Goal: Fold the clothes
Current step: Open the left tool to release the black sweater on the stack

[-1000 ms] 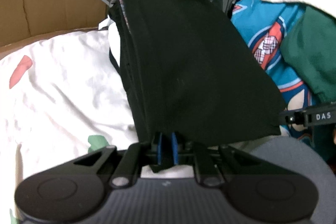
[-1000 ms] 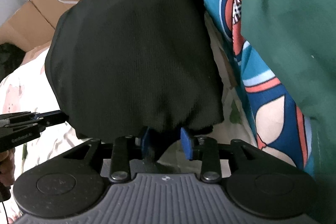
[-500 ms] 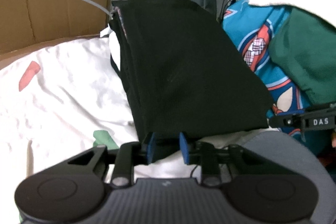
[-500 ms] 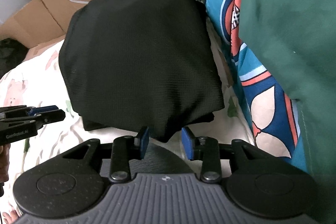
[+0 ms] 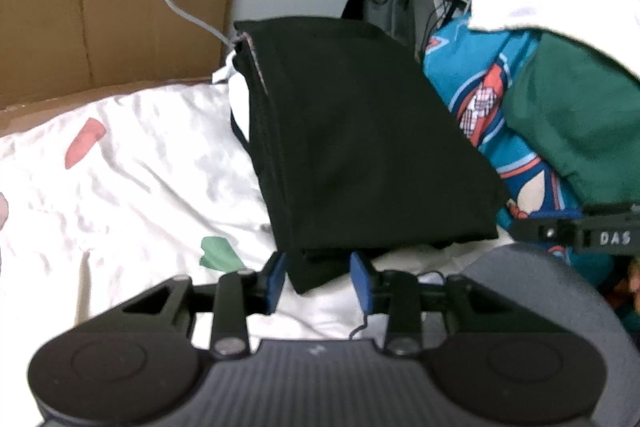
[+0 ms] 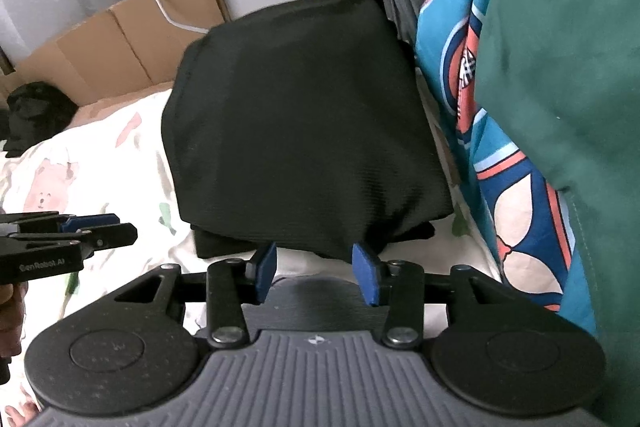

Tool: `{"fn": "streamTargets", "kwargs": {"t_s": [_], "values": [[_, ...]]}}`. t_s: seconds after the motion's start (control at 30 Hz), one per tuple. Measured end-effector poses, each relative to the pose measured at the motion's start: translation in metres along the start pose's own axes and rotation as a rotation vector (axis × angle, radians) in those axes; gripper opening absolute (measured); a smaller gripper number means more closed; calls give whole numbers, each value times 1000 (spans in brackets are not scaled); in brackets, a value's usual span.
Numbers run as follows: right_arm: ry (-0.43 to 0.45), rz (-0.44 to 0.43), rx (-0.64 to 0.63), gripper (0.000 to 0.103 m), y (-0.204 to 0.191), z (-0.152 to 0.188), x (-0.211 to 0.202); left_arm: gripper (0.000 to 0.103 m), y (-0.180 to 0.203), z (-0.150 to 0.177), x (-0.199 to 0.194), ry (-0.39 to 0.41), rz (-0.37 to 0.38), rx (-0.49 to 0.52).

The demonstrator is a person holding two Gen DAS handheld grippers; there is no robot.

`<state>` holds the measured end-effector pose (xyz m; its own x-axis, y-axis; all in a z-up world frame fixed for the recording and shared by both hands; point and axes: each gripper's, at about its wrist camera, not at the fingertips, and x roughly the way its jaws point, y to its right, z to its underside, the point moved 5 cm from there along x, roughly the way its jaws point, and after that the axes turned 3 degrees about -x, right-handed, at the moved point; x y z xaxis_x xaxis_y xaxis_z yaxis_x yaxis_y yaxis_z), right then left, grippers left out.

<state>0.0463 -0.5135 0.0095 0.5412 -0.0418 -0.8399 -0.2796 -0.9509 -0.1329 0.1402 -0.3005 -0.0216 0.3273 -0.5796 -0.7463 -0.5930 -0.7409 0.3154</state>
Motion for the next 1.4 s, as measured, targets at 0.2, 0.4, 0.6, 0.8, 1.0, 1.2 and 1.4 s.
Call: {"fn": "streamTargets", "kwargs": {"t_s": [0.2,0.4,0.6,0.8,1.0,1.2,1.4], "values": [[44,7,1,50,-9,10,-7,51,-7,5,-20,31,10,1],[58,13,39,51,-6,13,-13,52,-21,16,-32,51,-6,-17],[76,37,45,51,-6,20,-21,61,-34,25,-58,103,-19,-58],[107,3,69,51,-3,23,-35,70,-46,29,-90,179,-64,-107],[154,44,-3,63,-17,25,-53,89,-41,34,-126,220,-98,-108],[203,23,12,76,-18,25,-65,94,-32,42,-150,241,-108,-121],[251,47,-48,94,-26,27,-72,97,-30,49,-170,265,-166,-90]]}}
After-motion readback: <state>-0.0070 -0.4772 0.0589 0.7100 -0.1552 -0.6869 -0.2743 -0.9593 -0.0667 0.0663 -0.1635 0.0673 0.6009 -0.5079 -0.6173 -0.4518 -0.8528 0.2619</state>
